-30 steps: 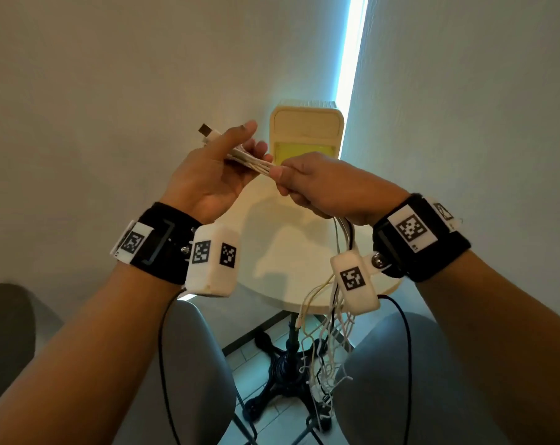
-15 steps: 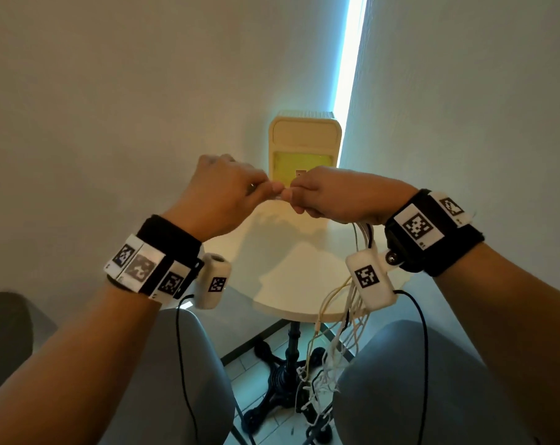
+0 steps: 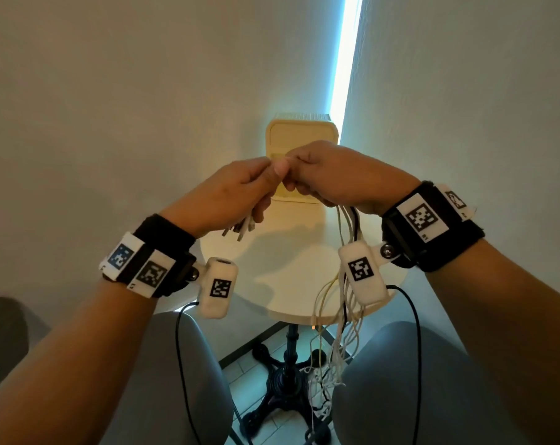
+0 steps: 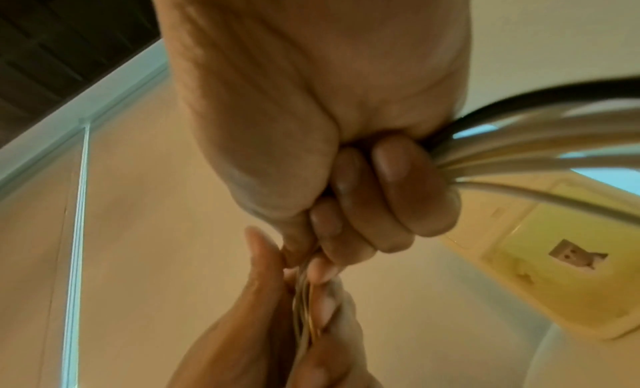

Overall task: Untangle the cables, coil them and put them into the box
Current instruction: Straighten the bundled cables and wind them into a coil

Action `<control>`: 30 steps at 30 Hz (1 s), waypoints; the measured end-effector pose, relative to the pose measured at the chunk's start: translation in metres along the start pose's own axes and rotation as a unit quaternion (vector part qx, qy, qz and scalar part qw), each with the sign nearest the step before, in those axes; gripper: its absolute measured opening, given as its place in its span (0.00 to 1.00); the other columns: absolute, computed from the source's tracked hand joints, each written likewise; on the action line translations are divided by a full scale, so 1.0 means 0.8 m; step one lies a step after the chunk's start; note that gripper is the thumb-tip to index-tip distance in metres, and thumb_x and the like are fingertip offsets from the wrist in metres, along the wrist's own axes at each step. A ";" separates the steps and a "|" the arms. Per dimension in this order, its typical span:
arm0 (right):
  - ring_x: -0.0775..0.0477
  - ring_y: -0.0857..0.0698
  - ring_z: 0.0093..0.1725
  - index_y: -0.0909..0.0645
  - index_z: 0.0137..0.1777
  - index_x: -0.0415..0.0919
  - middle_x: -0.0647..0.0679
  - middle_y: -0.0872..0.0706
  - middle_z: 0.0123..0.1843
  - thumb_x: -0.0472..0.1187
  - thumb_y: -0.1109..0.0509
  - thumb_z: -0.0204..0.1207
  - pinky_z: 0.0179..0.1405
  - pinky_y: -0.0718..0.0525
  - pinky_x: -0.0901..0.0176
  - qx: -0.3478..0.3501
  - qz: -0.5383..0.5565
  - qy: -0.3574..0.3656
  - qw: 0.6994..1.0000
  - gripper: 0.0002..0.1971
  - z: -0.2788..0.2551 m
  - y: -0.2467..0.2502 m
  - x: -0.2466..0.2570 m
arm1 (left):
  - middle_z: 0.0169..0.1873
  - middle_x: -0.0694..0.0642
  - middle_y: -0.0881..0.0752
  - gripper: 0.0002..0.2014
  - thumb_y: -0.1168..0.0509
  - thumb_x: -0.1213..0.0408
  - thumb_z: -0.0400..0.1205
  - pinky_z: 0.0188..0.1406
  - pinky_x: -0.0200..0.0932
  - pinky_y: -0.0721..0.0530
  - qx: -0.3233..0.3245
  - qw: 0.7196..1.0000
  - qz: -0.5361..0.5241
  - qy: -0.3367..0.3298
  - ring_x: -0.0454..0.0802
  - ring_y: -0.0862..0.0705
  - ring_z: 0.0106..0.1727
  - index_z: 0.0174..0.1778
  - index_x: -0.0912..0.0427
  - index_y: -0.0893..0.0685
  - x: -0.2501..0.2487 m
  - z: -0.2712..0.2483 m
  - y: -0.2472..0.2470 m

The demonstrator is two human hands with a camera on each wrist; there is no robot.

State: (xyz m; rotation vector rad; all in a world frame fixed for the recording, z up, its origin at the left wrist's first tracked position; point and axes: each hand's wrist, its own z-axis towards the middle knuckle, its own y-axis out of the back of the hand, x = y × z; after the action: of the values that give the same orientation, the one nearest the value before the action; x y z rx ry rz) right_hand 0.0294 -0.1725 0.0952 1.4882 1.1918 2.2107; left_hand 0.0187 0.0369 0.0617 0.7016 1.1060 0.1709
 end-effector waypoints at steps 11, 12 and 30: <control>0.50 0.20 0.32 0.23 0.58 0.34 0.42 0.21 0.39 0.50 0.45 0.96 0.35 0.17 0.50 -0.104 0.223 0.008 0.969 0.19 -0.008 -0.052 0.002 | 0.21 0.48 0.28 0.25 0.46 0.46 0.96 0.26 0.46 0.21 -0.118 0.931 -0.344 0.035 0.49 0.31 0.22 0.36 0.56 0.26 -0.018 0.004 -0.038; 0.49 0.17 0.33 0.24 0.60 0.32 0.39 0.19 0.41 0.50 0.45 0.96 0.39 0.13 0.49 -0.108 0.211 0.014 0.971 0.19 -0.011 -0.054 -0.001 | 0.20 0.48 0.25 0.25 0.47 0.47 0.96 0.26 0.46 0.20 -0.121 0.931 -0.342 0.029 0.49 0.28 0.21 0.36 0.57 0.26 -0.019 0.002 -0.041; 0.50 0.21 0.40 0.18 0.50 0.36 0.44 0.16 0.41 0.48 0.42 0.95 0.44 0.20 0.53 -0.224 0.043 0.015 0.974 0.20 -0.003 -0.058 -0.013 | 0.28 0.47 0.28 0.22 0.51 0.46 0.96 0.26 0.49 0.17 -0.133 0.963 -0.233 -0.006 0.45 0.29 0.26 0.51 0.59 0.21 -0.010 0.006 -0.064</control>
State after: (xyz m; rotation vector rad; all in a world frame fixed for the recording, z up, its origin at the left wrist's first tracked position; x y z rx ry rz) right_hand 0.0214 -0.1499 0.0542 1.3388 0.5825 2.3592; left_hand 0.0084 -0.0085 0.0390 0.1896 1.1801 -0.0874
